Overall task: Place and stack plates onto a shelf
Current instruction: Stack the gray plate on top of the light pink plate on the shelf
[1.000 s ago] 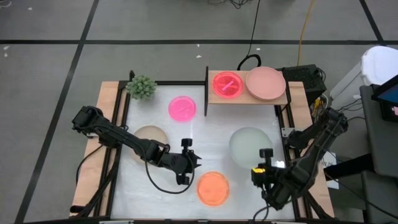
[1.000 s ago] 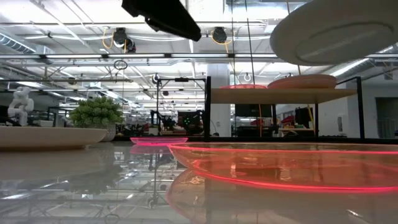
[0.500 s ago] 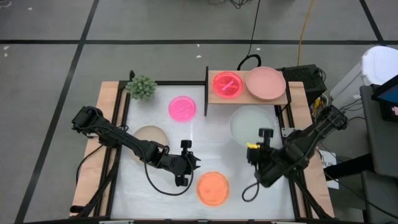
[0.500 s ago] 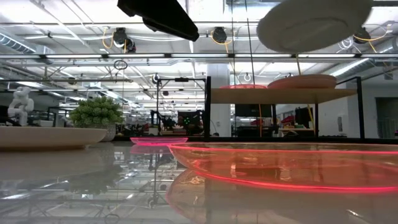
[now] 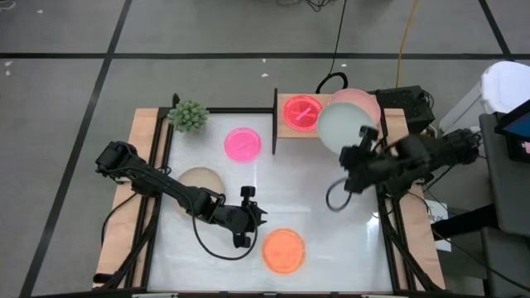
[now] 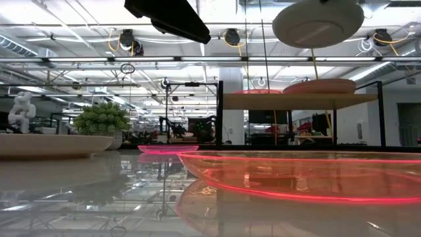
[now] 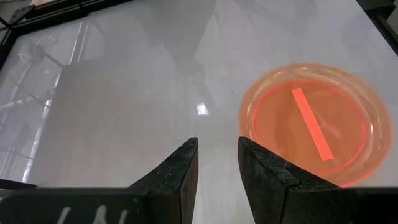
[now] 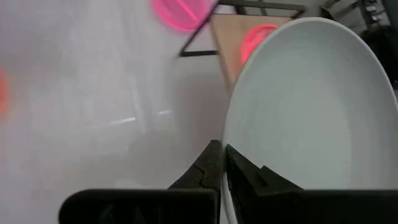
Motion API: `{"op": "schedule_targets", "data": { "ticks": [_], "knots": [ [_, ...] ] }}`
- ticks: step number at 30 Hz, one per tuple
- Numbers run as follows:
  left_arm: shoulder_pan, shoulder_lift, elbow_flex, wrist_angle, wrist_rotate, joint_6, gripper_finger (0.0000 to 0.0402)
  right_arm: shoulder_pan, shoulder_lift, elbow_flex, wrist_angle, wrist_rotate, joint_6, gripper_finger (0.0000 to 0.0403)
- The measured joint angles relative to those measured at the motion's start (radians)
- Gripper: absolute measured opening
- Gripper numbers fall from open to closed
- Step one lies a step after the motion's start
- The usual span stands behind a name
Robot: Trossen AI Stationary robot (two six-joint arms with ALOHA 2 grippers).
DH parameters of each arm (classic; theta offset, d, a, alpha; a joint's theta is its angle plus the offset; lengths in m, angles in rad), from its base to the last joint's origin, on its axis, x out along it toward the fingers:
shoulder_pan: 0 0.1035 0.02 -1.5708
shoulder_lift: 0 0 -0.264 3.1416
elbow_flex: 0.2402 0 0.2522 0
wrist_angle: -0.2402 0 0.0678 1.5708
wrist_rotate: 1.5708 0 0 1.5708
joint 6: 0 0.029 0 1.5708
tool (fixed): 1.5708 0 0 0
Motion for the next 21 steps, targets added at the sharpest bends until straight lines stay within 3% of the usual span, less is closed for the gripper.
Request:
{"op": "schedule_targets", "data": {
  "ticks": [21],
  "knots": [
    [0.0,0.0,0.0,0.0,0.0,0.001,0.012,-0.534,-0.037,0.0,0.045,-0.11,-0.457,0.0]
  ]
}}
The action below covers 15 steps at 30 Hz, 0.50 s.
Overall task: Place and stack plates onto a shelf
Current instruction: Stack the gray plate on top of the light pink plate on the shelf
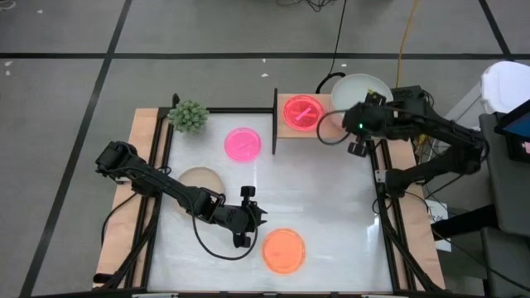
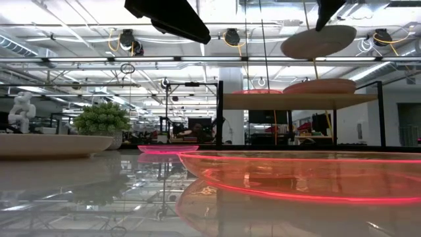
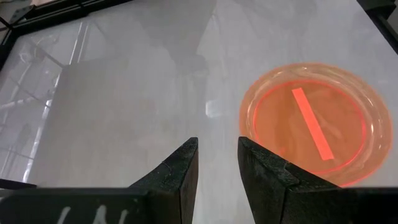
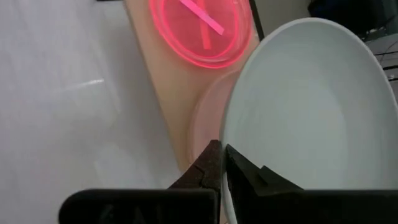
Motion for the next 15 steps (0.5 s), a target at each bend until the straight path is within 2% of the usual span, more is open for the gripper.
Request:
{"op": "schedule_targets", "data": {
  "ticks": [8,15],
  "knots": [
    [0.0,0.0,0.0,0.0,0.0,-0.004,0.012,-0.167,0.011,0.0,0.089,-0.074,-0.189,0.0],
    [0.0,-0.001,0.0,0.0,0.0,-0.007,0.012,-0.262,0.027,0.0,0.105,-0.132,-0.237,0.0]
  ]
}}
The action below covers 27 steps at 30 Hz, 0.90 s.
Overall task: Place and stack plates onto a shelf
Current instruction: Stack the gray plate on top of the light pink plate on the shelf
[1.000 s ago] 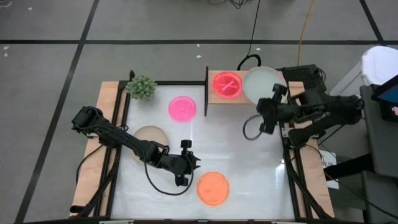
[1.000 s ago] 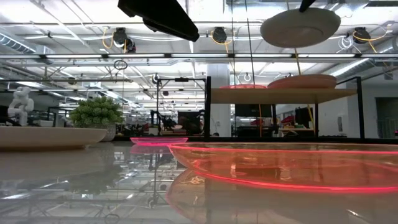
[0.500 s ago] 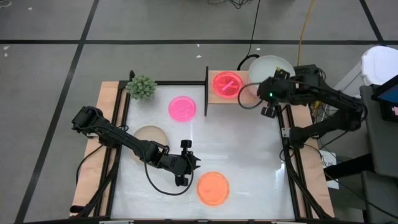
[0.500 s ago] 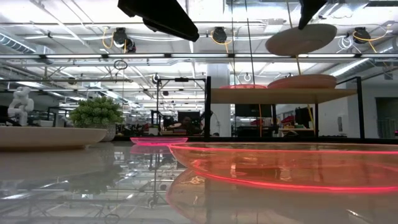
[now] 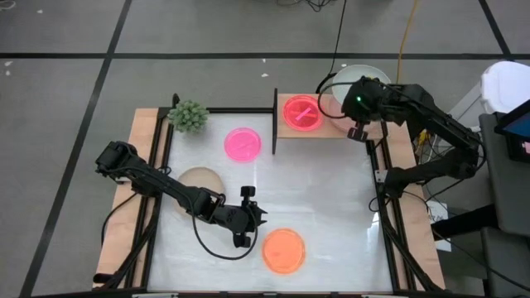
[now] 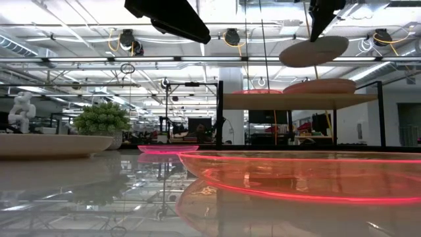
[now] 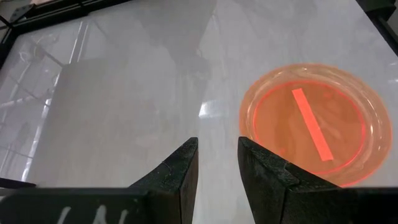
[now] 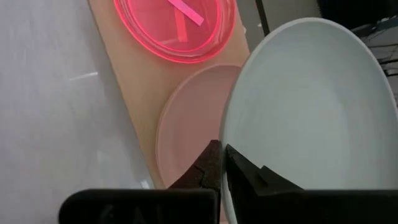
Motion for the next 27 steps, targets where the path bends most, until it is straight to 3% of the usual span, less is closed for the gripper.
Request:
{"op": "schedule_targets", "data": {
  "ticks": [8,27],
  "knots": [
    [0.0,-0.001,0.0,0.0,0.0,-0.003,0.012,-0.044,0.015,-0.003,0.01,-0.026,0.01,0.0],
    [-0.001,-0.001,0.0,-0.001,0.0,0.002,0.012,-0.044,0.015,-0.201,0.109,-0.025,0.105,0.0]
  ]
}}
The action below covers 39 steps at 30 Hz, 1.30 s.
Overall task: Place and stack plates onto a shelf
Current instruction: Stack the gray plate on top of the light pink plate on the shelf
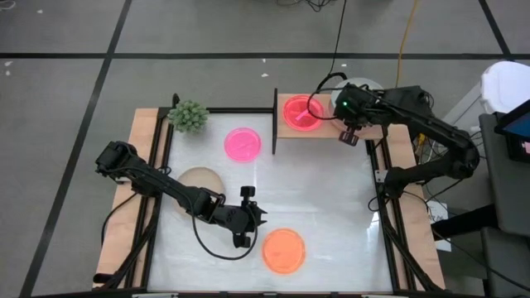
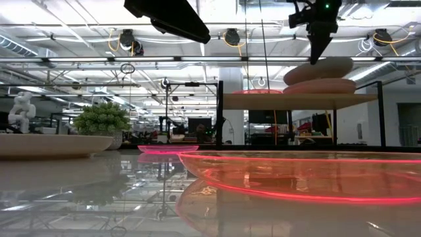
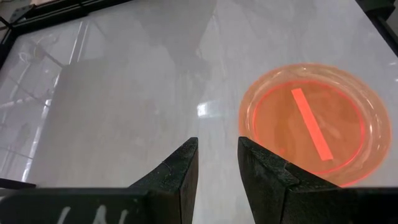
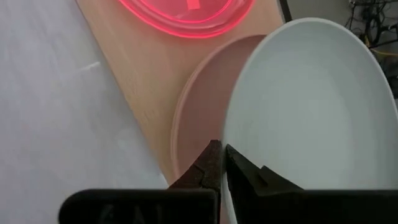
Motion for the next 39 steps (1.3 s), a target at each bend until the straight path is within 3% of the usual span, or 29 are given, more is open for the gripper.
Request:
{"op": "schedule_targets", "data": {
  "ticks": [23,39],
  "knots": [
    [0.0,0.0,0.0,-0.007,0.0,0.013,0.012,0.003,-0.026,-0.138,0.089,-0.027,0.087,0.0002],
    [0.0,0.0,0.0,-0.007,0.0,0.007,0.012,0.003,-0.068,-0.144,0.143,-0.026,0.103,0.0068]
  ]
}}
